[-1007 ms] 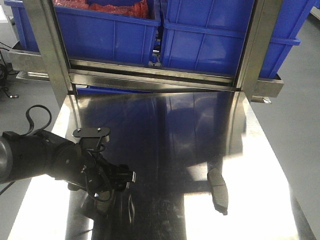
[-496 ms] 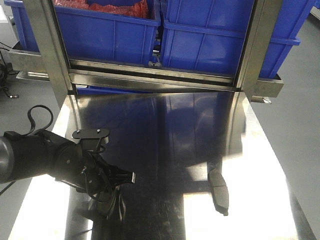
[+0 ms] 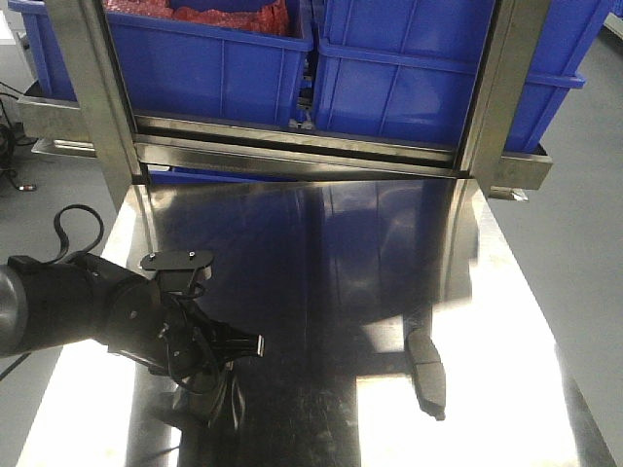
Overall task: Move and align brake pads A on conveyor
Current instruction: 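Close the left gripper on the brake pad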
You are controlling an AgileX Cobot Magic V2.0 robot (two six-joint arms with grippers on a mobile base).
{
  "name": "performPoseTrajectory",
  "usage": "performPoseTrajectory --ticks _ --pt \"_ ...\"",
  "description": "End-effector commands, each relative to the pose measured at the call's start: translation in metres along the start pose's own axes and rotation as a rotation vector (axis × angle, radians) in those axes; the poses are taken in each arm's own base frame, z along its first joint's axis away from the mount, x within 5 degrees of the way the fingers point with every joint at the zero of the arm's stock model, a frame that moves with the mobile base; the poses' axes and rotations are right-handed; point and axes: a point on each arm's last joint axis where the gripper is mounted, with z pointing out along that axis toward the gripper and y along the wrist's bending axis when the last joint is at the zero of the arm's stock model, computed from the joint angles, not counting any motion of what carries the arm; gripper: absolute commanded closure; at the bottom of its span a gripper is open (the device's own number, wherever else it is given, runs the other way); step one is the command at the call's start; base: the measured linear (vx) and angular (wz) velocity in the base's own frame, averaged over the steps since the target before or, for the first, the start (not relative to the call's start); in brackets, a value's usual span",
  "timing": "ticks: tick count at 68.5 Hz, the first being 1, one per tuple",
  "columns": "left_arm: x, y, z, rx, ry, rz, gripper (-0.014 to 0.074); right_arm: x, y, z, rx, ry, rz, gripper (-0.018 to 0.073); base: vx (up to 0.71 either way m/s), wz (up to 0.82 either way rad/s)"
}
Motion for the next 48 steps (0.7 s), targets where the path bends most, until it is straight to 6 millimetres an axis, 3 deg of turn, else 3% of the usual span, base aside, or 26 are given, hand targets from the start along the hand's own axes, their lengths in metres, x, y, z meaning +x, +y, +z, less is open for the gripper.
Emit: performPoseTrajectory --ticks 1,18,48 --pt "-0.006 -0.006 -0.013 0.034 -0.049 -0.012 0.0547 -0.015 -0.002 -0.001 0.018 -0.092 -0.006 0.0569 0.0 0.0" --pt "-0.008 -0.007 -0.014 0.043 -0.071 -0.01 0.0545 -0.015 -0.002 -0.001 0.018 -0.092 -0.006 0.0569 0.0 0.0" --pt "-0.012 -0.008 -0.04 0.067 -0.152 0.023 0.0545 -0.015 -0.002 -0.001 0.018 -0.092 -0.006 0.0569 0.0 0.0"
